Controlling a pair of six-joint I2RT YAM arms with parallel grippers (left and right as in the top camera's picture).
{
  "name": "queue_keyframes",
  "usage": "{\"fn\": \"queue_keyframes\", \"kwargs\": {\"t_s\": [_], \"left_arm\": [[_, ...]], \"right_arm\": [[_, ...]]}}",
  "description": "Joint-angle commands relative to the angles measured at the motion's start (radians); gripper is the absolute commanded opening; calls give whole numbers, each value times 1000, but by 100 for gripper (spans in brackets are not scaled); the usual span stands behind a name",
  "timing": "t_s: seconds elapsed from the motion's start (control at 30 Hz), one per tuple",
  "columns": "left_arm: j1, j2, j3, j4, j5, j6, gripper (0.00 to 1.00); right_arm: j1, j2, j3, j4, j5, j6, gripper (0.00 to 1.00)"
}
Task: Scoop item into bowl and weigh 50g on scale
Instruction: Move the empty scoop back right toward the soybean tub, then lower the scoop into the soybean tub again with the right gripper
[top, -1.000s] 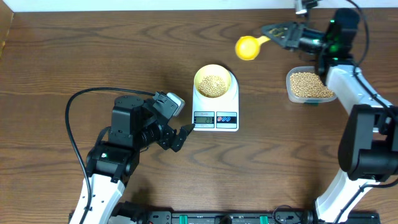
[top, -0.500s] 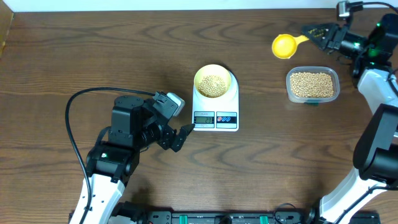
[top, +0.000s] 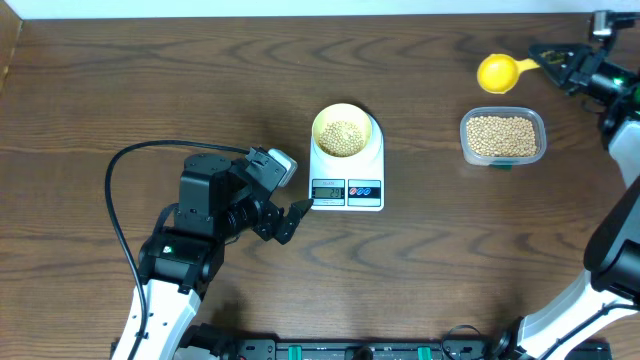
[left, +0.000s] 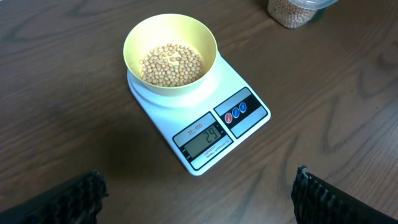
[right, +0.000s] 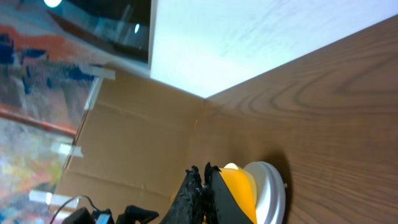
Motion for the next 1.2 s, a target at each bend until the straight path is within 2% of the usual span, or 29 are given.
{"fn": "queue_keyframes", "kwargs": {"t_s": [0.0,0.2,0.3,0.4,0.57,0.77,0.9,1.0,1.17], "left_arm": [[5,2,-9,2,-6,-13,98],[5,2,-9,2,-6,-13,98],[5,2,-9,2,-6,-13,98],[5,2,-9,2,-6,-13,98],[5,2,-9,2,-6,-13,98],[5,2,-9,2,-6,-13,98],[5,2,-9,2,-6,-13,98],[5,2,-9,2,-6,-13,98],[5,2,-9,2,-5,-13,98]], "right_arm": [[-28,-26,6,-4,-8,64,1],[-25,-26,6,-5,116,132,1],[-20,-26,6,-4,216,90,2],[-19,-26,6,-58,295,-14,2],[-18,-26,6,-314,476,-278,1],[-26,-29,6,-433,409,-378,1],[-38,-59,6,-594,422,-497,2],[-48,-112,6,-741,462,-605,1],[-60,-221,6,-871,498,-727,1]]}}
